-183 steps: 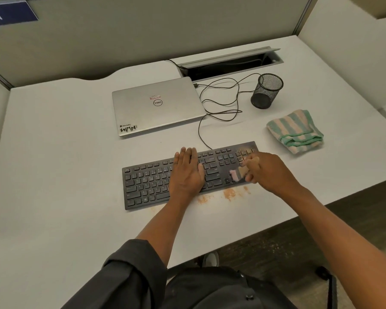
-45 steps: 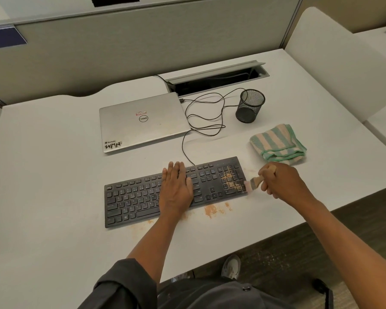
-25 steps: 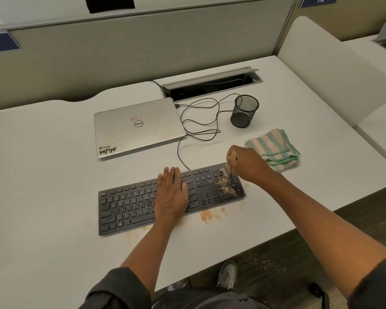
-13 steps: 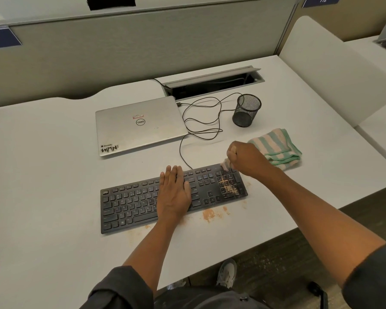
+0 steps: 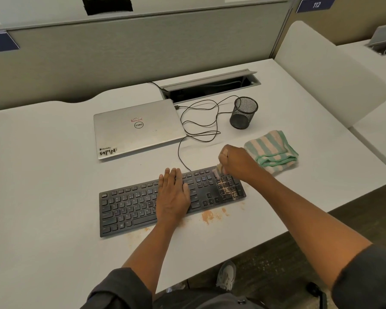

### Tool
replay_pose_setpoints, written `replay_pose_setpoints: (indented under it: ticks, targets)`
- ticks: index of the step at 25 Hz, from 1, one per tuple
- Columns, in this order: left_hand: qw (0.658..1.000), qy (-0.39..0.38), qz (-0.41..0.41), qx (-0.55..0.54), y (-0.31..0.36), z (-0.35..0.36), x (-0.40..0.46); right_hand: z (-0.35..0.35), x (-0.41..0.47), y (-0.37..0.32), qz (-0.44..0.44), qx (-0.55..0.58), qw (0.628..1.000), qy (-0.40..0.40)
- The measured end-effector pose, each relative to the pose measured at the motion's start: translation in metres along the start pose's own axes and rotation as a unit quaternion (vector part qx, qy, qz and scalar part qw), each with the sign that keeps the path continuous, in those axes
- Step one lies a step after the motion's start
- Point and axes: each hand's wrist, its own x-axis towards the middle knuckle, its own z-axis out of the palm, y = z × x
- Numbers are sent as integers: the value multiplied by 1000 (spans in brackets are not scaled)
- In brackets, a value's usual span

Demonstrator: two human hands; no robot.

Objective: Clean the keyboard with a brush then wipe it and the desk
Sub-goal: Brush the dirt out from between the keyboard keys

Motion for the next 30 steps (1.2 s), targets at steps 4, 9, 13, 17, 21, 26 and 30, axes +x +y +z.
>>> replay_pose_setpoints:
  ticks: [4,9,13,17,21,26,30]
  targets:
    - [1000,1,-2,-3,0,1,1,-1,1,6,45,-42,994,-88]
    - [1000,5,0,1,-1,2,2,-9,9,-6,25,-13,1000,11]
    - [1000,-4,-2,1,0,1,1,0,-5,-4,32,-57,997,-45]
    - [1000,-9,-6,-1,0,1,2,0,-34,12,7,-37,999,-20]
    - [1000,-7,-4,3,-1,1,2,6,-34,10,11,116,992,47]
    - [1000,-4,-2,3,0,1,2,8,-28,31,62,75,991,92]
    - [1000,0,-3,-2,0,0,1,-3,-21,26,66,69,992,84]
